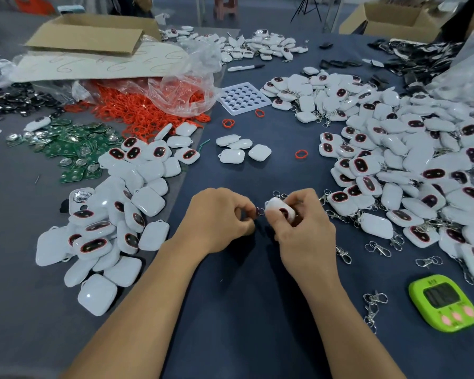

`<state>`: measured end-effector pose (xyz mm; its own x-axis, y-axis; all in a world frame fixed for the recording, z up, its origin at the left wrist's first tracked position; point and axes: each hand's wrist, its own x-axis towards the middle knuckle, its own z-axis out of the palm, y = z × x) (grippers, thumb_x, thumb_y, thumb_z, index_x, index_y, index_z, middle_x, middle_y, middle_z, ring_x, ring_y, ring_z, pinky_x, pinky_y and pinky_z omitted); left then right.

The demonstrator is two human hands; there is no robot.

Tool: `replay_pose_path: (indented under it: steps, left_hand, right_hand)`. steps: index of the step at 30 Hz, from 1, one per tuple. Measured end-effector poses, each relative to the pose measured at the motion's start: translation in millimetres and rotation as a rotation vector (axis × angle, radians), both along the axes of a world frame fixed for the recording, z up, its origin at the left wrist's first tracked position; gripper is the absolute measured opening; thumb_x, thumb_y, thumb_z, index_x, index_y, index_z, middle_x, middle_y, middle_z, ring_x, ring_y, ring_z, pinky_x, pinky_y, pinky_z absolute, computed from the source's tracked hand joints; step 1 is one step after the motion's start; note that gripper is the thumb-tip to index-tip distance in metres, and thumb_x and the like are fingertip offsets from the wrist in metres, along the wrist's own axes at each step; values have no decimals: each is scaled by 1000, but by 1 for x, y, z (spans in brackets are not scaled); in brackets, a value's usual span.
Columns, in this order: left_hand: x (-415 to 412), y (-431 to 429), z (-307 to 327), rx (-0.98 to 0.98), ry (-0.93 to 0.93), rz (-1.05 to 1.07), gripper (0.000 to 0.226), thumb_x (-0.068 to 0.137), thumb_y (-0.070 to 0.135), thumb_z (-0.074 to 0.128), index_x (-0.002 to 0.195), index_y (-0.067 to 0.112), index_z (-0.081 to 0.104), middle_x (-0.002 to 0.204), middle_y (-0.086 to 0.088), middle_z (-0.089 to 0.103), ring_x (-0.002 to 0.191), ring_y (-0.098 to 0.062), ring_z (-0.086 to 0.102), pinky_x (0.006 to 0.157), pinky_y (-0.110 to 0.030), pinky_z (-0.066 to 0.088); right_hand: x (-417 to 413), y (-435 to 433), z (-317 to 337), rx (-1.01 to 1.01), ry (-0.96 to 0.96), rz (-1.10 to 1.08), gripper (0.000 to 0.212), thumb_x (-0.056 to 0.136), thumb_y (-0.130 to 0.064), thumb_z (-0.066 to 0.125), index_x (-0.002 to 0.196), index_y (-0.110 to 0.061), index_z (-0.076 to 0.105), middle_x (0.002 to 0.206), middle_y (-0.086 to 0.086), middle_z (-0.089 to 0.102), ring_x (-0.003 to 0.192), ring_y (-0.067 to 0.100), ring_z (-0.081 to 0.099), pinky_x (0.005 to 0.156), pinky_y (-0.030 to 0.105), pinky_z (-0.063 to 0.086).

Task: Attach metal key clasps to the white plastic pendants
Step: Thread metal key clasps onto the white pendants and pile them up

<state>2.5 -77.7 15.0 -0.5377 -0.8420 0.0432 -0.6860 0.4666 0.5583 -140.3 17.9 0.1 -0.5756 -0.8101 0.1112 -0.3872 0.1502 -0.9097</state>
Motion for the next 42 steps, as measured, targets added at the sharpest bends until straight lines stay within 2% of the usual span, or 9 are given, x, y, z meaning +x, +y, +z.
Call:
replay_pose_path:
  steps: [6, 9, 12, 17, 21, 23, 32, 37, 42]
  left_hand:
    - [1, 0, 0, 42, 20, -10, 9, 73, 30, 73, 77, 38, 75, 57, 23, 58, 59, -4, 54, 54, -18, 36]
    - [0, -1, 1, 2, 55, 171, 6, 72, 37, 70, 67, 41, 68, 62, 29, 61, 59, -4, 58, 56, -22, 41]
    - [0, -3, 1, -46, 98, 381, 13, 73, 40, 70, 62, 41, 63, 60, 30, 60, 61, -2, 59, 56, -23, 42]
    - [-8, 6, -2, -93, -63, 160, 3, 78, 40, 68, 77, 42, 70, 57, 19, 56, 71, -8, 61, 69, -27, 50]
    - [-5, 5, 0, 6, -18, 22, 11, 74, 37, 72, 71, 47, 66, 59, 23, 59, 61, -6, 57, 61, -23, 46]
    - [-3, 4, 0, 25, 0, 2, 12, 74, 35, 73, 72, 46, 68, 56, 24, 57, 59, -6, 55, 58, -22, 42]
    - [-3, 3, 1, 69, 31, -14, 12, 74, 28, 73, 75, 40, 74, 51, 20, 55, 54, -6, 51, 56, -23, 40]
    - [-3, 2, 1, 72, 36, -25, 13, 75, 26, 74, 82, 36, 78, 51, 18, 54, 53, -7, 50, 54, -20, 37]
    - [-2, 4, -1, 65, 43, -26, 11, 76, 29, 73, 78, 39, 75, 52, 19, 55, 55, -6, 51, 55, -19, 35]
  right_hand:
    - [-5, -2, -4, -55, -75, -19, 18, 93, -23, 71, 97, -41, 70, 80, -14, 70, 69, 14, 70, 66, 25, 53]
    - [-8, -1, -5, -173, -216, -129, 21, 97, -18, 67, 95, -39, 68, 74, -7, 70, 57, 12, 69, 53, 21, 51]
    - [-9, 0, -5, -186, -217, -97, 20, 95, -21, 66, 93, -40, 67, 76, -4, 70, 57, 13, 68, 53, 22, 52]
    - [-7, -2, -7, -81, -92, -3, 16, 93, -25, 67, 97, -41, 68, 81, -11, 70, 72, 13, 69, 67, 23, 54]
    - [-6, -5, -7, -41, -14, 33, 17, 95, -22, 69, 99, -38, 71, 91, -26, 69, 86, 1, 64, 72, 8, 44]
    - [-7, -7, -7, -20, 15, 64, 16, 94, -20, 70, 100, -35, 72, 92, -24, 70, 91, -2, 62, 74, 4, 41]
    - [-14, -11, -8, -30, 4, 79, 23, 95, -18, 70, 95, -41, 71, 95, -30, 70, 93, -3, 64, 76, 5, 42]
    - [-15, -11, -9, -30, -6, 113, 23, 96, -19, 69, 96, -42, 71, 95, -22, 73, 96, 8, 67, 85, 25, 50]
    - [-14, -10, -7, -26, 37, 128, 27, 95, -19, 70, 92, -46, 68, 93, -26, 70, 90, 4, 65, 78, 13, 45]
